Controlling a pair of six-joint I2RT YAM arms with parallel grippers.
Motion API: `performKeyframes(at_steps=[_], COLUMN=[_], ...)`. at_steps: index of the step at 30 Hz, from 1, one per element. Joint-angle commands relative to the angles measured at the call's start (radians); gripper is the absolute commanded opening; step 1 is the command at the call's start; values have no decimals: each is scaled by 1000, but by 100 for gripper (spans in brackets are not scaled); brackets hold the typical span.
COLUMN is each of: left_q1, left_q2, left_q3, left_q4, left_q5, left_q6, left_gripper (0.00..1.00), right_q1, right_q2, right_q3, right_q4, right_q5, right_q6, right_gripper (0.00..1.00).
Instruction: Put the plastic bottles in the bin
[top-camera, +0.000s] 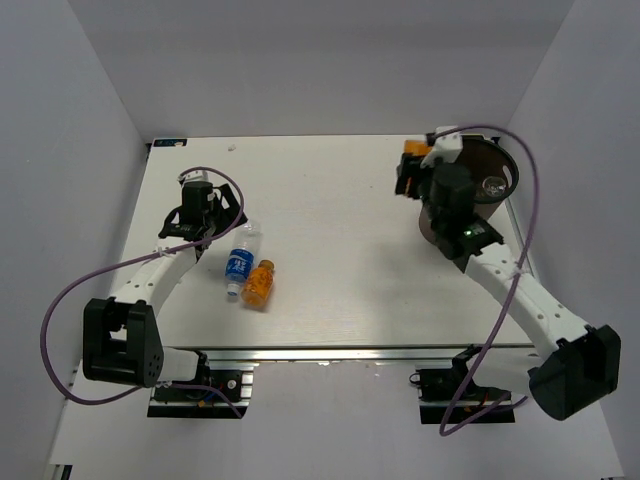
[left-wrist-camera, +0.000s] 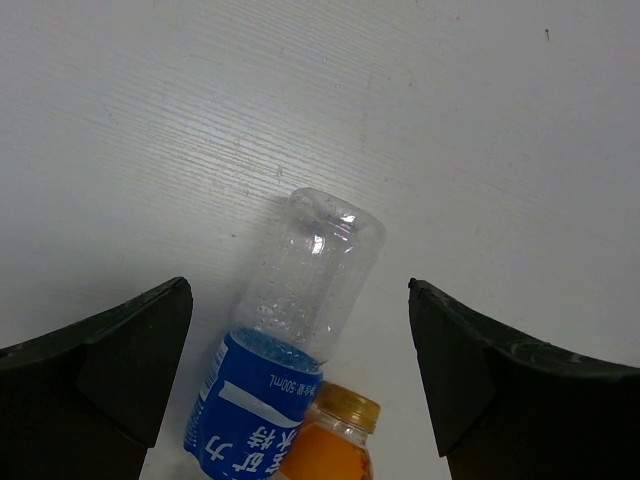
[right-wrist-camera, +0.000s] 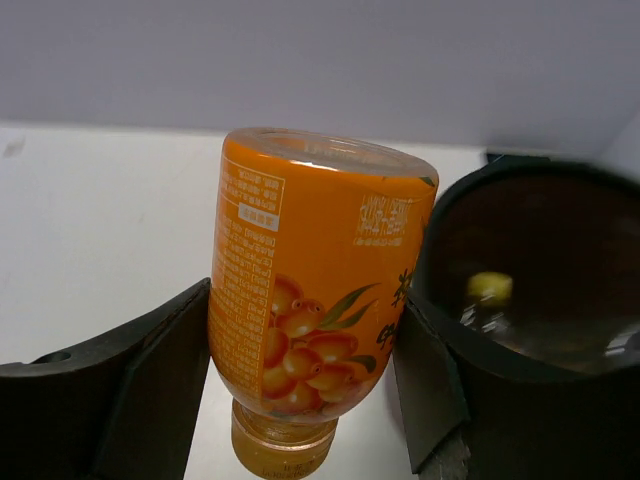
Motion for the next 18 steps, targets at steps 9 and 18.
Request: performKeyframes(at_steps=[9, 18], left_q1=[-3, -3], left_q2=[-23, 7], left_q3=[38, 49], left_q4=[-5, -11], left_q5=[-18, -30], left_q6=[14, 15], left_gripper=[98, 98], right_q1=[-401, -419], right_q2=[79, 53], right_q3=[187, 153], right_q4=[5, 2], right_q5=[-37, -46], right_q6=[-36, -19], right_gripper=[48, 89])
